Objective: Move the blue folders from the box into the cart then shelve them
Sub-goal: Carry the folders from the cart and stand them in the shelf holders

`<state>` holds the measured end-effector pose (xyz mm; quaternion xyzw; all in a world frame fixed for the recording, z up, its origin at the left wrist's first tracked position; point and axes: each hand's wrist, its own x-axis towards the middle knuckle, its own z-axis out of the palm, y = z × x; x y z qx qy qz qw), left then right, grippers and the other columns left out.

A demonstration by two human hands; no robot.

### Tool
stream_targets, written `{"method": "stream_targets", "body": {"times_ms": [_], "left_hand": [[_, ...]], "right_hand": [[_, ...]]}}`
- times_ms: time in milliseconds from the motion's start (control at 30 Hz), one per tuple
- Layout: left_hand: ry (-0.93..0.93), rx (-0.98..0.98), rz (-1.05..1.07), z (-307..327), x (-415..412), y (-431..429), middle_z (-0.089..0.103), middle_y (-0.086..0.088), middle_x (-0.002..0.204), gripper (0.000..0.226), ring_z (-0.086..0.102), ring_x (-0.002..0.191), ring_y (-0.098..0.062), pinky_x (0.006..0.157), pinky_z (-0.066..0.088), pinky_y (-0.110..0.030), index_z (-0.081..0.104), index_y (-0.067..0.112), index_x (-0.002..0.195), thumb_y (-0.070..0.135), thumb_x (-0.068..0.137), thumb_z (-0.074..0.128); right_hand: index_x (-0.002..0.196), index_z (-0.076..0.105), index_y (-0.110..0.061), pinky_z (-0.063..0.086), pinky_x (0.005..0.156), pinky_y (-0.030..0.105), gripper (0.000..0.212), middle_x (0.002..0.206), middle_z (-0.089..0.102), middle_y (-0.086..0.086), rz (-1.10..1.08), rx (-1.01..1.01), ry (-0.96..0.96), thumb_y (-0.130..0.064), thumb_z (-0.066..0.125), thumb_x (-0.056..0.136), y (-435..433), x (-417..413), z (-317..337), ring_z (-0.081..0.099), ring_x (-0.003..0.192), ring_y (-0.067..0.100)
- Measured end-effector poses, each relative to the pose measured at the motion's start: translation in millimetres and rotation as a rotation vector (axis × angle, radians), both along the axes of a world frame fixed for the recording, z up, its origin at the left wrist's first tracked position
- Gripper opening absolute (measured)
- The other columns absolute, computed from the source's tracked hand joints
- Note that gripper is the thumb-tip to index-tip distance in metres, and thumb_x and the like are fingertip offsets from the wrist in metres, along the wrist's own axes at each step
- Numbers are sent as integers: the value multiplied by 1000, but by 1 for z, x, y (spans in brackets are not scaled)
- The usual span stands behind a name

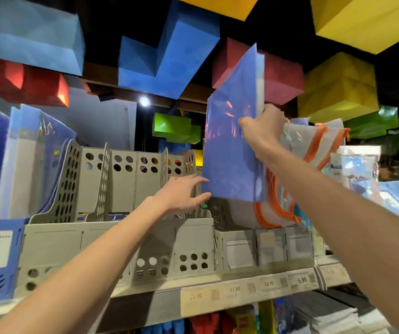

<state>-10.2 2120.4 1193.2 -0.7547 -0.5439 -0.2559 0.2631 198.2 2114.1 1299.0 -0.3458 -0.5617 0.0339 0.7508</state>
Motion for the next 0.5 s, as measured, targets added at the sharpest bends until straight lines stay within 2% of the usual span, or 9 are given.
{"method": "stream_targets", "body": {"times_ms": [133,300,367,500], "left_hand": [[59,-110,37,-7,-4,3,52,-2,150,50,41,144,-19,117,33,-43,67,25,127,60,100,43],[47,-103,9,-11,-8,1,60,-5,141,52,44,141,-14,109,40,-34,78,18,108,58,99,47],[15,-99,-11,-14,-9,3,63,-5,137,50,47,138,-12,104,43,-31,80,17,104,54,101,46],[-30,-91,-52,-17,-11,8,68,-8,129,45,49,137,-12,107,44,-33,80,18,102,46,103,46]], "right_hand": [[97,64,-6,36,51,29,25,90,65,6,78,7,-18,-16,63,74,20,-19,-22,60,76,24],[100,65,-8,31,43,12,23,93,66,6,114,18,20,-16,68,79,37,-35,-43,55,70,12],[102,63,-10,36,44,10,23,92,66,4,139,19,27,-19,69,81,46,-40,-56,56,69,7],[109,60,-16,58,56,25,32,98,65,2,144,14,28,-29,71,83,59,-50,-75,65,82,16]]}}
